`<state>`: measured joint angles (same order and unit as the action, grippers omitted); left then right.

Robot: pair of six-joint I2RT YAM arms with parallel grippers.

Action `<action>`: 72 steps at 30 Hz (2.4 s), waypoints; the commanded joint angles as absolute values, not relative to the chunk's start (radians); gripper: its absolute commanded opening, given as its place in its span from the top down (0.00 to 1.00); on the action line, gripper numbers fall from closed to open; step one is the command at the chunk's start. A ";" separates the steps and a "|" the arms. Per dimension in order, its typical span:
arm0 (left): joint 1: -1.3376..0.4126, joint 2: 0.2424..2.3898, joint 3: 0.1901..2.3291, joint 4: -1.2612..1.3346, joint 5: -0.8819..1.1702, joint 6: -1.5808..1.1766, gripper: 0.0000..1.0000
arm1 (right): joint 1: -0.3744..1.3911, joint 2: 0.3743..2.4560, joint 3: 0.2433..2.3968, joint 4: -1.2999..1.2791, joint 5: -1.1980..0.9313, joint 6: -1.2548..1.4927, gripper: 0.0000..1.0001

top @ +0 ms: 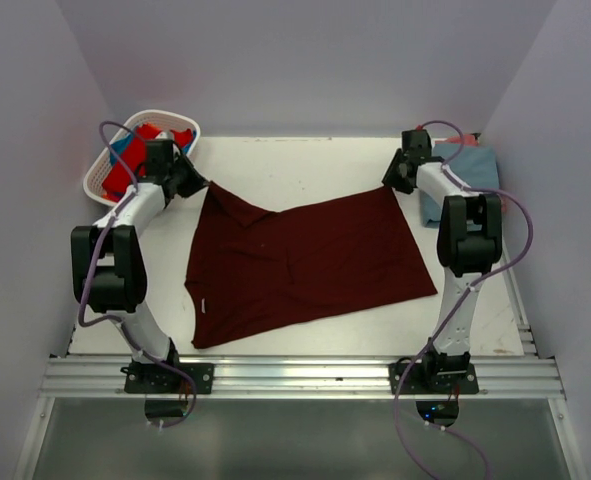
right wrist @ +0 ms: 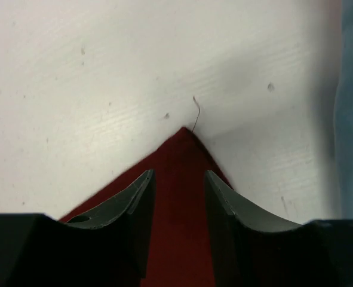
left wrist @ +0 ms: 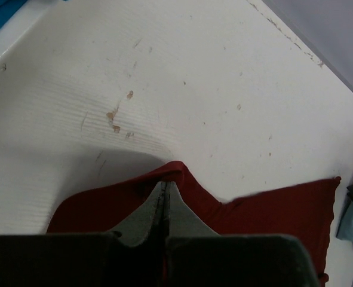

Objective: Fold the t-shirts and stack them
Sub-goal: Grap the side of the flattened tshirt furthest away from the robot with both arms, then fold the other side of the tshirt into a rectangle

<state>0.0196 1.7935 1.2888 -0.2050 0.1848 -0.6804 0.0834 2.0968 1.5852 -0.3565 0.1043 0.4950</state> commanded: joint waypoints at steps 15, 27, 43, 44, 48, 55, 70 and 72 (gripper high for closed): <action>0.026 1.704 1.220 -0.152 0.265 -0.699 1.00 | 0.049 2.293 1.832 -0.410 0.035 0.468 0.62; 0.028 1.647 1.232 -0.181 0.261 -0.681 1.00 | 0.041 2.241 1.738 -0.356 0.034 0.477 1.00; 0.029 1.577 1.188 -0.213 0.285 -0.664 1.00 | 0.041 1.971 1.537 -0.319 0.069 0.460 1.00; 0.029 1.568 1.171 -0.210 0.282 -0.666 1.00 | 0.041 1.954 1.528 -0.318 0.068 0.462 1.00; 0.029 1.540 1.111 -0.213 0.281 -0.664 1.00 | 0.043 1.910 1.465 -0.311 0.077 0.462 1.00; 0.028 1.396 1.042 -0.267 0.304 -0.663 1.00 | 0.044 1.801 1.382 -0.340 0.109 0.460 1.00; 0.028 0.950 0.882 -0.621 0.382 -0.640 1.00 | 0.044 1.588 1.189 -0.399 0.143 0.469 1.00; 0.028 0.910 0.847 -0.670 0.417 -0.660 1.00 | 0.043 1.557 1.163 -0.406 0.152 0.471 1.00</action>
